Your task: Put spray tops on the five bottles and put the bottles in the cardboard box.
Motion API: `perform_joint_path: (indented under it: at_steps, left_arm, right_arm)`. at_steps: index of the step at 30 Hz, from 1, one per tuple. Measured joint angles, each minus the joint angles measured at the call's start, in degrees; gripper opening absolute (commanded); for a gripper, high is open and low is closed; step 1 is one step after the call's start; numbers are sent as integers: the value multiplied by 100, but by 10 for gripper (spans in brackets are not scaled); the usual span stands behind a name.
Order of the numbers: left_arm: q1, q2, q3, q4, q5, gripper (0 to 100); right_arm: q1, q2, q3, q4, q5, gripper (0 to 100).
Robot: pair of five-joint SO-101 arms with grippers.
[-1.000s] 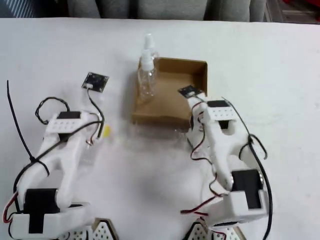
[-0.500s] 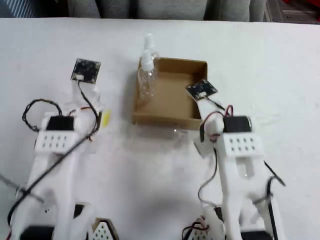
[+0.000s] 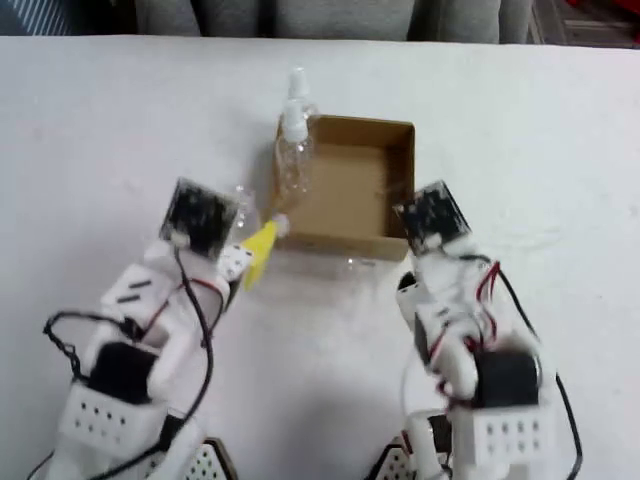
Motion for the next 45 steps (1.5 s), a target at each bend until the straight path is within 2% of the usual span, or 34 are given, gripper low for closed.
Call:
perform_joint_path:
  at_steps: [6, 10, 14, 22, 29, 33, 40, 45]
  left_arm:
    - [598, -1046, 774, -642, 0, 34]
    - [958, -1670, 1556, -958, 70, 21]
    - [1029, -2514, 2400, -1204, 607, 21]
    - [1020, -2910, 3191, -1248, 756, 21]
    - [1020, -2910, 3218, -1257, 756, 22]
    - [1020, -2927, 3341, -1257, 756, 22]
    - [1020, -2919, 3341, -1257, 756, 22]
    - [1020, -2919, 3341, -1257, 756, 22]
  right_arm:
    - [-185, -1081, 730, -1495, -114, 15]
    - [-193, -1081, 738, -2400, -1345, 15]
    - [-484, -1204, 738, -3235, -2347, 15]
    - [-1169, -1152, 668, -5037, -2488, 15]
    - [-1705, -26, -1037, -4914, -2497, 15]
    - [-2075, 492, -1697, -4510, -2857, 15]
    - [-2277, 492, -1732, -4404, -3147, 15]
    - [-2268, 589, -1266, -4782, -3147, 15]
